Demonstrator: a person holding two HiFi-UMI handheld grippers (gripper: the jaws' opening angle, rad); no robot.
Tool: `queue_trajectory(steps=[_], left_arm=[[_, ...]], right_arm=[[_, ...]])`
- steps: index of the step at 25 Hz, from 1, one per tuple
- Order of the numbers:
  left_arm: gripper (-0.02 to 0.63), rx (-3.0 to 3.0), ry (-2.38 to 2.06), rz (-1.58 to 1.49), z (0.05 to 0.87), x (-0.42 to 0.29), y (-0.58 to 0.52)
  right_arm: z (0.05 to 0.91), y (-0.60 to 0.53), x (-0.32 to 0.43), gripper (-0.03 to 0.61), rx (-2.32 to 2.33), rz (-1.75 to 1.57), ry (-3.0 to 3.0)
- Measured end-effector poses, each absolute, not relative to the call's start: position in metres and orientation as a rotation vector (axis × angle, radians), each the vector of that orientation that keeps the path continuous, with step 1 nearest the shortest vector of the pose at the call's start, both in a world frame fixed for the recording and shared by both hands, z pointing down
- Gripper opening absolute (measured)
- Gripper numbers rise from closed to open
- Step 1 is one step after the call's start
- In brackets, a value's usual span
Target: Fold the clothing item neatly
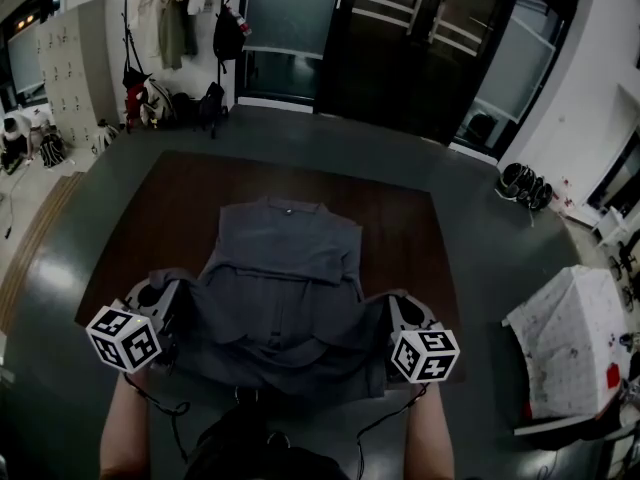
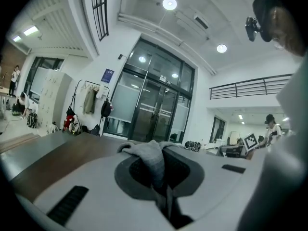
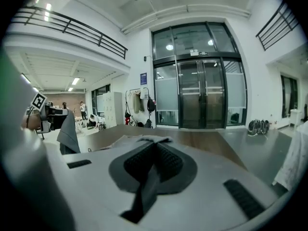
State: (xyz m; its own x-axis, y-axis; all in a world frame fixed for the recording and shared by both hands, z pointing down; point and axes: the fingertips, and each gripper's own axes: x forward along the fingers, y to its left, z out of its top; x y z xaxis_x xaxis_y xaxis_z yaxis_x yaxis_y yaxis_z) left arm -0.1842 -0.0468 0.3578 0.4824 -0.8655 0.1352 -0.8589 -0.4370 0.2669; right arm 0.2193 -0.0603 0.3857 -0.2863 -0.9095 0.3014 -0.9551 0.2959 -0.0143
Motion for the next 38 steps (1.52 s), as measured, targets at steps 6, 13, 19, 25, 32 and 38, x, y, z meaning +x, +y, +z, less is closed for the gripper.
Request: queue_trajectory(steps=[6, 13, 19, 25, 32, 38], left_arm=[[0.018, 2.487, -1.331, -0.007, 0.349, -0.174, -0.16], [0.018, 2.515, -1.182, 0.012, 0.346, -0.165, -0.302], [0.018, 2.446, -1.072, 0.054, 0.352, -0.168, -0.387], [0.018, 2.337, -1.148, 0.104, 0.393, -0.175, -0.48], [0.018, 2.195, -1.192, 0.464, 0.505, -0.177, -0.555], [0.07, 2.174, -1.36, 0.725, 0.551, -0.191, -0.59]], right_arm=[[0.372, -0.146, 0.204, -0.008, 1.693, 0.305, -2.304], [0.353, -0.264, 0.211, -0.008, 1.767, 0.289, -2.185], [0.342, -0.352, 0.233, -0.008, 1.788, 0.324, -2.148], [0.387, -0.446, 0.26, -0.008, 1.749, 0.461, -2.111], [0.48, -0.529, 0.271, -0.008, 1.682, 0.499, -1.962], [0.513, -0.567, 0.302, 0.046, 1.852, 0.328, -1.804]])
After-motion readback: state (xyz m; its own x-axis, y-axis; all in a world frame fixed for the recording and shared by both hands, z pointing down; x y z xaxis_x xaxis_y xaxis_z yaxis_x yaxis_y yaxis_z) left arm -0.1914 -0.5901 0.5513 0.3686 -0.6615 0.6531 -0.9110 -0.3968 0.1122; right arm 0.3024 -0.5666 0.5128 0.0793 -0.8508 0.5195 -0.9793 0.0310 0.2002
